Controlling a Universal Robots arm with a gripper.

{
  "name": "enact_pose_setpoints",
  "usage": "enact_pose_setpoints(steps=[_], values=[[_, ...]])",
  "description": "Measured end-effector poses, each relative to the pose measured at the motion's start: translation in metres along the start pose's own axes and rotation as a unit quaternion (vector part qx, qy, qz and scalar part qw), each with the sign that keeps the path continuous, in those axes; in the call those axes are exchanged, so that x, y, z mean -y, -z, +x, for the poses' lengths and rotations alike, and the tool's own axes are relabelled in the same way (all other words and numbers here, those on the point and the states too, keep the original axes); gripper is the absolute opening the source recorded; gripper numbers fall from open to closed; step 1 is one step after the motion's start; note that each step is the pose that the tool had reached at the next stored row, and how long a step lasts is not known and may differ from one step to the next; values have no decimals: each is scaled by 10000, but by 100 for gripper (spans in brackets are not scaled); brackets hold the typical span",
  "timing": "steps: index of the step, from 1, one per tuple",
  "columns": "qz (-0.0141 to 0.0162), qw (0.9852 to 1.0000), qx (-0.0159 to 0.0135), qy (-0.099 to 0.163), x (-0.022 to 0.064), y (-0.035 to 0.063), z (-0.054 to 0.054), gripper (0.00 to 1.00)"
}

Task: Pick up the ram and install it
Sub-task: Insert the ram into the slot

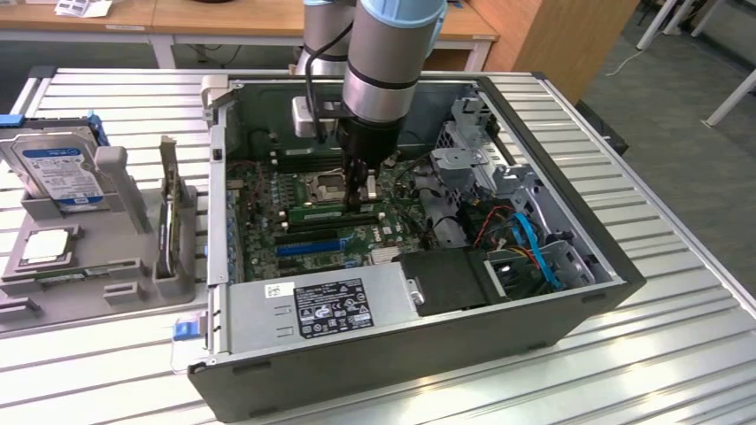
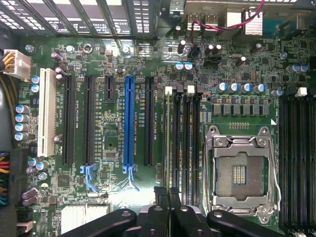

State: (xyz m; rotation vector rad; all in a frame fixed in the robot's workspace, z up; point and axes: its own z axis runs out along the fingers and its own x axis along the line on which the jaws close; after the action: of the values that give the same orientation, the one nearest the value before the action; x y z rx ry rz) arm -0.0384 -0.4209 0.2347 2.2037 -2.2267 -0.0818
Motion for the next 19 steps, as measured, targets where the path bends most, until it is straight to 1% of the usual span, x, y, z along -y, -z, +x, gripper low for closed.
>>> enact_pose_setpoints(steps=[19], values=[[0,10000,0,0,0,-12,-12,11]])
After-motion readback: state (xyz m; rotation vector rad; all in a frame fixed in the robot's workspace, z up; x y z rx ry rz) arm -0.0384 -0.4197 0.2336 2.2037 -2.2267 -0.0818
